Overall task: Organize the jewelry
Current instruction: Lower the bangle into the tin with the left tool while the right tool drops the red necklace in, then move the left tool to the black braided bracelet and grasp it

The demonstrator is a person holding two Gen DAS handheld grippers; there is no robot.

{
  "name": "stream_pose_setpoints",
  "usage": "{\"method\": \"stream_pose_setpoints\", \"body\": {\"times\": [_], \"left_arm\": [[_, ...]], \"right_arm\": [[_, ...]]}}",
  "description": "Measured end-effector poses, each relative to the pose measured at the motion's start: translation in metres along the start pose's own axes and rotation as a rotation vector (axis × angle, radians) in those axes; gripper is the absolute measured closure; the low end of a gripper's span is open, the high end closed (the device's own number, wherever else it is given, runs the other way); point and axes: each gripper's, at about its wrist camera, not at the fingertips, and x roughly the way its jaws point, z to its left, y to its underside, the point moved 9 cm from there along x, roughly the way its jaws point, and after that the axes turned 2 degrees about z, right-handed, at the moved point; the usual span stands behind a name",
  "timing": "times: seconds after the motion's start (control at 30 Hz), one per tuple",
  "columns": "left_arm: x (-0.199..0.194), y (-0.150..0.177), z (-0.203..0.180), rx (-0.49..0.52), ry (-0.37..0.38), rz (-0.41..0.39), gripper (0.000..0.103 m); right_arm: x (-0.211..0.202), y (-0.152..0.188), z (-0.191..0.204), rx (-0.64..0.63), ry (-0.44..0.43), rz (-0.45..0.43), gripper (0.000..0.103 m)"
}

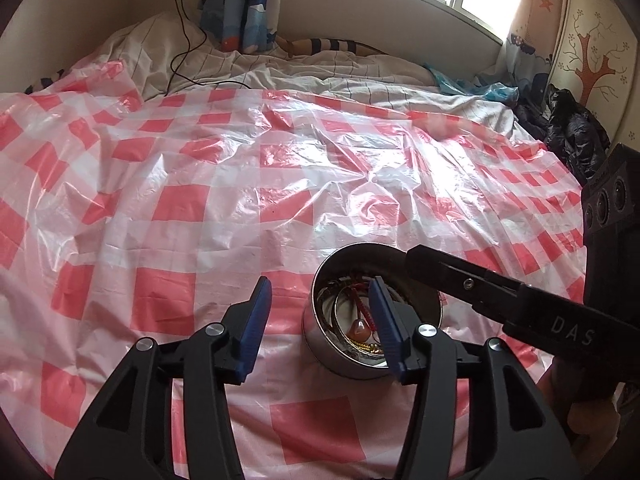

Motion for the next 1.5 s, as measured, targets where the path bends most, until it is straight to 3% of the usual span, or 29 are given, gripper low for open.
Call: {"method": "stream_pose_setpoints", "body": {"times": [0.23, 0.37, 0.5, 0.67, 0.93, 1.23, 1.4, 1.5], "left_arm": [[-0.008, 0.003, -0.005, 0.052, -0.028, -0.011, 0.047], [-0.016, 0.009, -0.001, 0.072, -0.018, -0.001, 0.042], [-0.022, 0.025, 0.015, 0.018, 0.056, 0.064, 0.04], [-0.027, 0.053, 0.03, -0.021, 0.135, 0.148, 0.04], [-0.041, 0.095, 0.011, 0.055, 0.255, 0.258, 0.04], [-0.049, 0.129, 0.0, 0.123, 0.253, 0.321, 0.04], [-0.05, 0.135, 0.018, 0.153, 0.175, 0.335, 0.04], [-0.053, 0.137, 0.03, 0.167, 0.13, 0.341, 0.04]], "right_arm": [[-0.008, -0.001, -0.003, 0.009, 0.017, -0.019, 0.054], [-0.015, -0.002, -0.011, 0.033, 0.051, -0.037, 0.041], [-0.025, -0.001, -0.018, 0.057, 0.082, -0.052, 0.032], [-0.036, 0.001, -0.02, 0.065, 0.094, -0.058, 0.031], [-0.062, 0.015, -0.017, 0.086, 0.103, -0.041, 0.03], [-0.09, 0.054, -0.02, 0.149, 0.091, -0.013, 0.03], [-0.106, 0.078, -0.026, 0.234, 0.053, 0.0, 0.027], [-0.108, 0.081, -0.023, 0.219, 0.057, 0.019, 0.027]]}}
